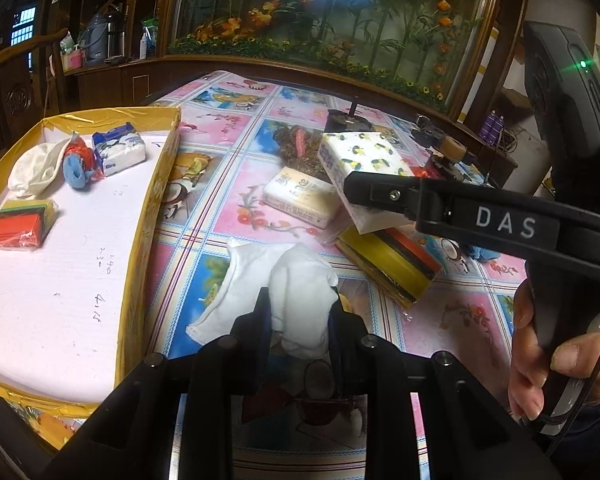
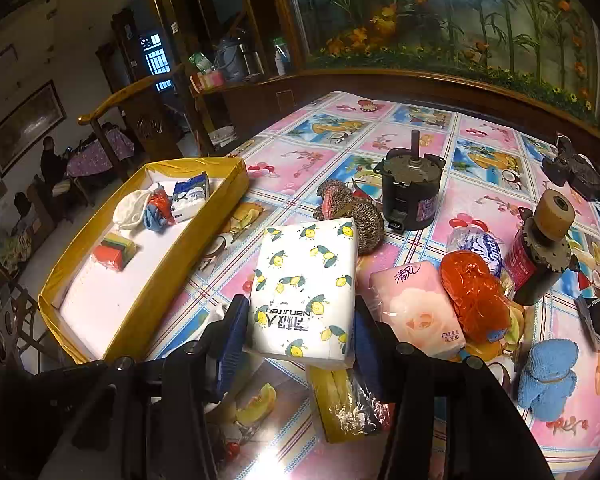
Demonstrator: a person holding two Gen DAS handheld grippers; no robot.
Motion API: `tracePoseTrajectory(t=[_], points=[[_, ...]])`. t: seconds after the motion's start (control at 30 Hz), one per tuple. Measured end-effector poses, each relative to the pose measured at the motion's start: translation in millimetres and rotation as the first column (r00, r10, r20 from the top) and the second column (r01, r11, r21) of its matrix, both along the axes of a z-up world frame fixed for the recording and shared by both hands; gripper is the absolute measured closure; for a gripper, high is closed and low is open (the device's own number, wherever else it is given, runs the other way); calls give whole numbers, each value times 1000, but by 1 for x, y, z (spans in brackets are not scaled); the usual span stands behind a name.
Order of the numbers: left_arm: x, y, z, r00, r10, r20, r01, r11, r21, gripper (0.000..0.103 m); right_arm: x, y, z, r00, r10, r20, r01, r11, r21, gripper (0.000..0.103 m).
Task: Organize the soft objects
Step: 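Carry the white bag and lemon-print tissue pack over the yellow box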
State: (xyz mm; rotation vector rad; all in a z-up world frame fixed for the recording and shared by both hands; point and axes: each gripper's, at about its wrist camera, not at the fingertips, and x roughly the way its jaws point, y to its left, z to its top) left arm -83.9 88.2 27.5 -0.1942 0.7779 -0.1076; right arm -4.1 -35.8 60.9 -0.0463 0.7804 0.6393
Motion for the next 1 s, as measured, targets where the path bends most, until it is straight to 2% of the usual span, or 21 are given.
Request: tracePoseTrajectory(t=[0.17, 0.33, 0.57, 1.0], points=[[0, -5, 3, 1000, -1, -6, 1, 1000, 17, 80, -5, -2, 6, 1000, 9, 16, -10, 1000, 21, 48], [-10, -1, 19, 999, 23, 43, -24, 1000, 15, 80, -5, -3, 7, 1000, 19, 14, -19, 999, 46, 48], [-28, 16, 40, 993, 74, 89, -77, 997, 21, 80, 1, -8, 3, 1000, 2, -8, -1, 997, 78, 48], [-46, 51, 60, 973, 176, 147, -176, 984, -10, 80, -12, 1, 8, 998, 57, 39, -61, 994, 96, 48]])
